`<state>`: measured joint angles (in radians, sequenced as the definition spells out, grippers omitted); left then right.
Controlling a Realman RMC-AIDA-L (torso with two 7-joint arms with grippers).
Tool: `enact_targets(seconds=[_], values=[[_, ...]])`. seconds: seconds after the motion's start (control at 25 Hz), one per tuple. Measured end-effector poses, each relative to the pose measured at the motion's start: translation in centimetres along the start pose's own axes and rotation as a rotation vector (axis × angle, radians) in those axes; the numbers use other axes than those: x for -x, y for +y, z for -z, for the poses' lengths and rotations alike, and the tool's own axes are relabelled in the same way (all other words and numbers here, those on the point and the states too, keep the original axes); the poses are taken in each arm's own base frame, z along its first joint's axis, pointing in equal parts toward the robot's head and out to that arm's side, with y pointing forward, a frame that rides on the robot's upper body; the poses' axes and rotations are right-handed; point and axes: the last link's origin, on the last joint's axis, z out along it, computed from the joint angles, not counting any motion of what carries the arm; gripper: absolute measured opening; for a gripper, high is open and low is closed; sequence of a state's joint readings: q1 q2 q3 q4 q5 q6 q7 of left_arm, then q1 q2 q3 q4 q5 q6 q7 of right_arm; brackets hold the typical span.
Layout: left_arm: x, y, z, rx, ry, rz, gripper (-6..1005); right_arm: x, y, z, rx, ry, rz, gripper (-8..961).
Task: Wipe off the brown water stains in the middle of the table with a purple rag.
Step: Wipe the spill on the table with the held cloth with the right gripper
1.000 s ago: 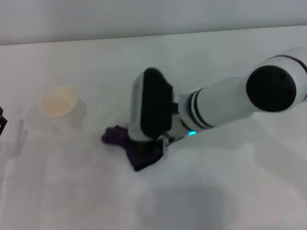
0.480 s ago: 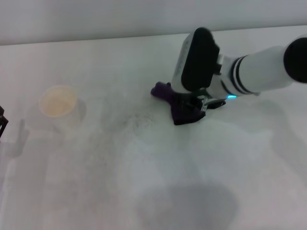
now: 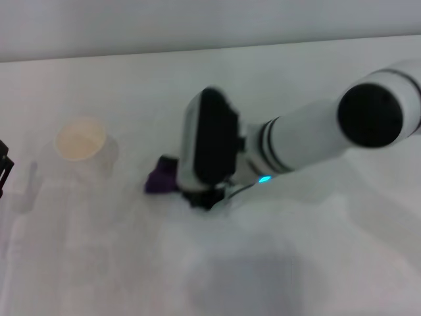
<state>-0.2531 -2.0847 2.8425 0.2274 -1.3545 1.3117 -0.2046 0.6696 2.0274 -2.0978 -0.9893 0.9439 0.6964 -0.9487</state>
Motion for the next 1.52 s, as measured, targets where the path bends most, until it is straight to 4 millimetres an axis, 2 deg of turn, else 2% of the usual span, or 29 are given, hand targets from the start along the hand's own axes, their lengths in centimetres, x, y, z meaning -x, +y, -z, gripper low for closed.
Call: enact_targets(seconds=[0.16, 0.28, 0.44, 0.68, 0.88, 1.08, 1.24, 1.4, 1.52], values=[[-0.1, 0.2, -0.3, 0.007, 0.001, 0.007, 887, 2.3, 3.0, -0.4, 0.068, -0.027, 0.128, 95], [-0.1, 0.3, -0.5, 0.01, 0.003, 0.017, 887, 2.8, 3.5, -0.4, 0.073, -0.037, 0.158, 95], [-0.1, 0.5, -0.6, 0.013, 0.005, 0.024, 888, 1.3, 1.1, -0.2, 0.005, -0.02, 0.091, 94], [0.0, 0.5, -0.3, 0.009, 0.001, 0.028, 888, -3.0, -3.9, 1.0, -0.16, -0.011, -0.14, 92], [0.0, 0.4, -0.3, 0.008, 0.001, 0.028, 888, -6.8, -6.5, 2.3, -0.253, 0.038, -0.261, 91], [0.0, 0.4, -0.3, 0.009, 0.001, 0.027, 887, -9.0, -7.3, 3.2, -0.303, 0.072, -0.306, 92], [0.0, 0.5, -0.4, 0.01, 0.002, 0.027, 887, -9.7, -7.8, 3.8, -0.327, 0.079, -0.322, 92], [0.0, 0.5, -0.3, 0.01, 0.002, 0.028, 888, -9.2, -7.7, 4.0, -0.315, 0.071, -0.313, 91], [-0.1, 0.5, -0.4, 0.012, 0.004, 0.029, 888, -7.8, -6.8, 3.7, -0.269, 0.062, -0.272, 92]])
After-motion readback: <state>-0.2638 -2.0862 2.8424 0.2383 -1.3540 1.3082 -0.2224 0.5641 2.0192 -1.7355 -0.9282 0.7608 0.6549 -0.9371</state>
